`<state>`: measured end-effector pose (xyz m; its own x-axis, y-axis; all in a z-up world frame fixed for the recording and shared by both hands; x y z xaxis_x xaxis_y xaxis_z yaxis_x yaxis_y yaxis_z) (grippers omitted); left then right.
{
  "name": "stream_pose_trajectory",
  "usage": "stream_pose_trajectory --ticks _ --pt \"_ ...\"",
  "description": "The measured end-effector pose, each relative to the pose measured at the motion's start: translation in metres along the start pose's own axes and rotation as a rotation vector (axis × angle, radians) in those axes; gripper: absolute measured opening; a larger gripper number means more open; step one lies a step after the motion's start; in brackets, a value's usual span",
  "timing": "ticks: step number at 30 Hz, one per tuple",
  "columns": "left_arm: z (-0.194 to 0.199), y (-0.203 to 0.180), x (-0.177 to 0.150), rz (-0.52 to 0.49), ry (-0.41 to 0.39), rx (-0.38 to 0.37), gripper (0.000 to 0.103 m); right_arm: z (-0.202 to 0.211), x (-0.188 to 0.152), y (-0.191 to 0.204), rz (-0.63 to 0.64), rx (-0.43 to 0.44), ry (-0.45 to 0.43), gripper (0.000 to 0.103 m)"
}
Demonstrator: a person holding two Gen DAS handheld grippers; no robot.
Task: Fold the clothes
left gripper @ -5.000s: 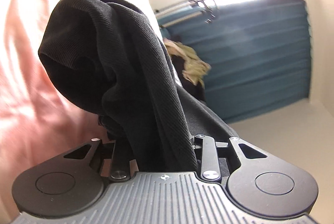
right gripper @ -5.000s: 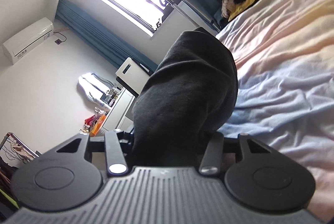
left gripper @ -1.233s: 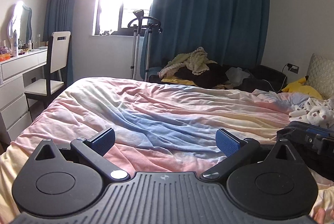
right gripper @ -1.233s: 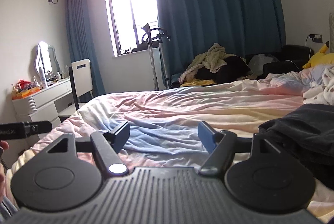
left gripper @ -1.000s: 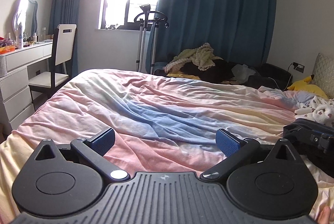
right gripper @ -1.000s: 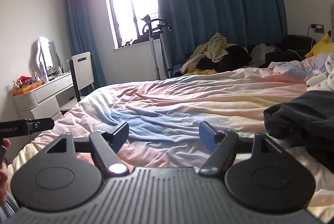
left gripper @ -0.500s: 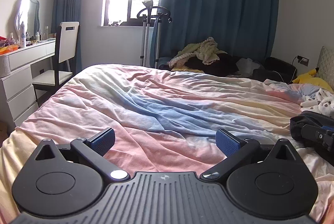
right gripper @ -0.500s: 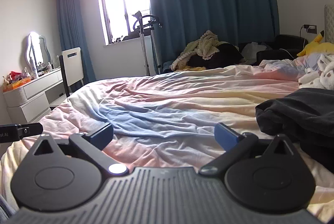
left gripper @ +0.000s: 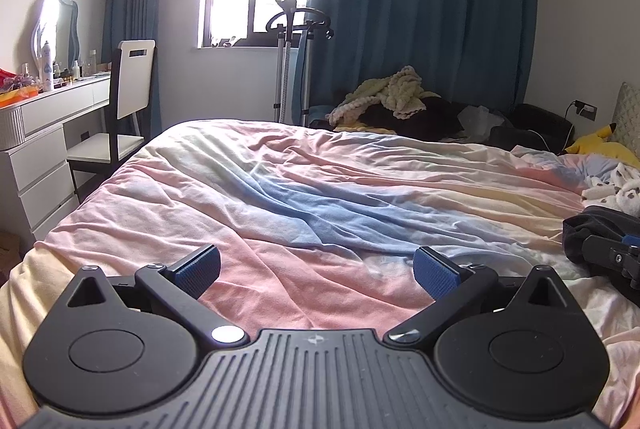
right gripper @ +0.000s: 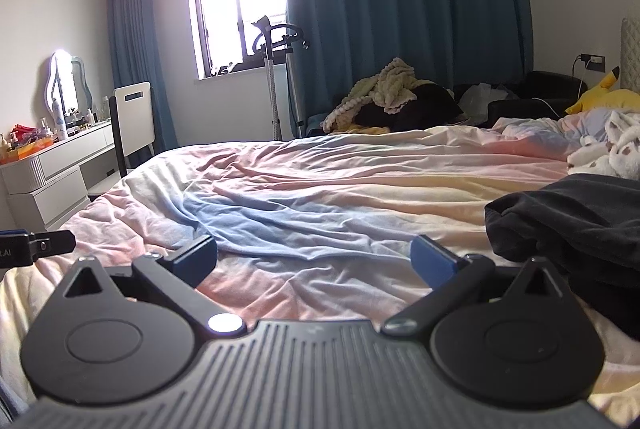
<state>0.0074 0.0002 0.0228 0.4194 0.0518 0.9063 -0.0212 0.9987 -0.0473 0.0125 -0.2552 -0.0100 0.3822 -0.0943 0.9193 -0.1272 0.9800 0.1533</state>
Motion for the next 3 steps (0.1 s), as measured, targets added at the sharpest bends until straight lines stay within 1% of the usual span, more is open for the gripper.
stream_pose_trajectory --ticks 3 --pt "-0.0002 -0.0004 -0.0006 -0.002 -0.001 -0.001 0.103 -0.0012 -0.0003 0.0001 0.006 0.008 0.002 0.103"
Point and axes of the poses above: each gripper's, at about its wrist camera, not at the fingertips, and z roughly against the way its jaws point, y to its left, x to its top, the point moved 3 cm from there along -z, roughly the way its jaws point
